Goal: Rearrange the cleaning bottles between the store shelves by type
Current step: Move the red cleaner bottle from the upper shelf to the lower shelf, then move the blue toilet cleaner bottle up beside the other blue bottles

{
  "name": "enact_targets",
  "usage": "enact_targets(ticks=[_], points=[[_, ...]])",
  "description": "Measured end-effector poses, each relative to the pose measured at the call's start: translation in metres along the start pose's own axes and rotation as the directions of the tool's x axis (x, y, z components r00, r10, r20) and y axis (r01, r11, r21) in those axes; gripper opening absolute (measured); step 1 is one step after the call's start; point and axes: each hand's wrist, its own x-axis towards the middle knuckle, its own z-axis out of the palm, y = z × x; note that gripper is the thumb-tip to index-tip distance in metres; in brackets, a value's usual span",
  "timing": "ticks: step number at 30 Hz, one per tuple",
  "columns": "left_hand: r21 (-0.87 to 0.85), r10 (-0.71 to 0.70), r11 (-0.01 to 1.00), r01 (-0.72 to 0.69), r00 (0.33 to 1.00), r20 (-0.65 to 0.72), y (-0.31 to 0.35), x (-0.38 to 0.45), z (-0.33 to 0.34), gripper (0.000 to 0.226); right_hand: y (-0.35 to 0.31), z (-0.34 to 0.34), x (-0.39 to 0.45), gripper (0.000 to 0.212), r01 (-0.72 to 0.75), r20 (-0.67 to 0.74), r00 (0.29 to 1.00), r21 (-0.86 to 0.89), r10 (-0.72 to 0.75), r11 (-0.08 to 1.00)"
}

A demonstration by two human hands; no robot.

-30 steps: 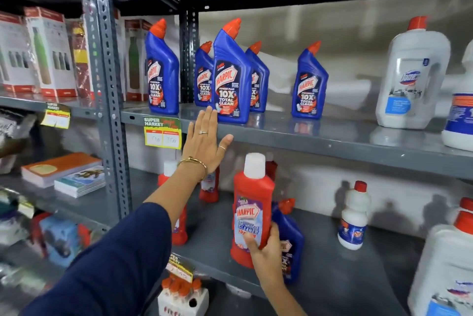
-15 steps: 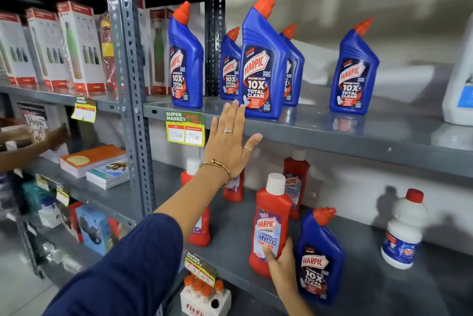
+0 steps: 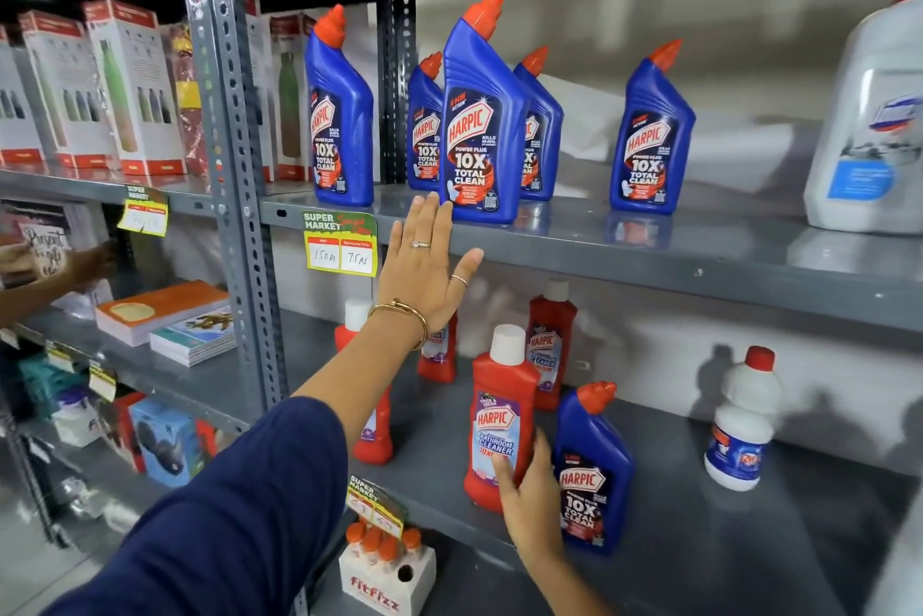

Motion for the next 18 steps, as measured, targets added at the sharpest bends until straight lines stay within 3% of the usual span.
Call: enact_targets(ticks=[3,6,10,14,18], points=[[0.002,-0.045,0.999,0.045,0.999,0.025,0.007,0.000,-0.004,0.072,-0.007,-0.013,-0.004,0.046,0.148,-0.119,0.981,-0.062,-0.155,0.987],[-0.014,-0.099,0.995,0.099,0.995,0.035,0.022,-0.001,-0.009,0.064,-0.016,-0.038,-0.007,0.030,0.308,-0.256,0.906,-0.149,-0.337,0.940],[-0.002,-0.002,1.000,0.002,0.999,0.041,0.053,-0.004,-0.011,0.064,-0.012,-0.075,0.000,0.025,0.327,-0.287,0.857,-0.337,-0.427,0.883],[-0.022,0.047,0.999,-0.045,0.997,0.063,0.081,-0.004,-0.012,0.067,0.005,-0.102,0.009,0.054,0.124,-0.156,0.971,-0.315,-0.180,0.941],[0.010,0.082,0.996,-0.084,0.992,0.096,0.098,-0.006,-0.009,0.069,0.011,-0.109,0.014,0.064,0.038,0.011,0.999,-0.148,-0.037,0.988]])
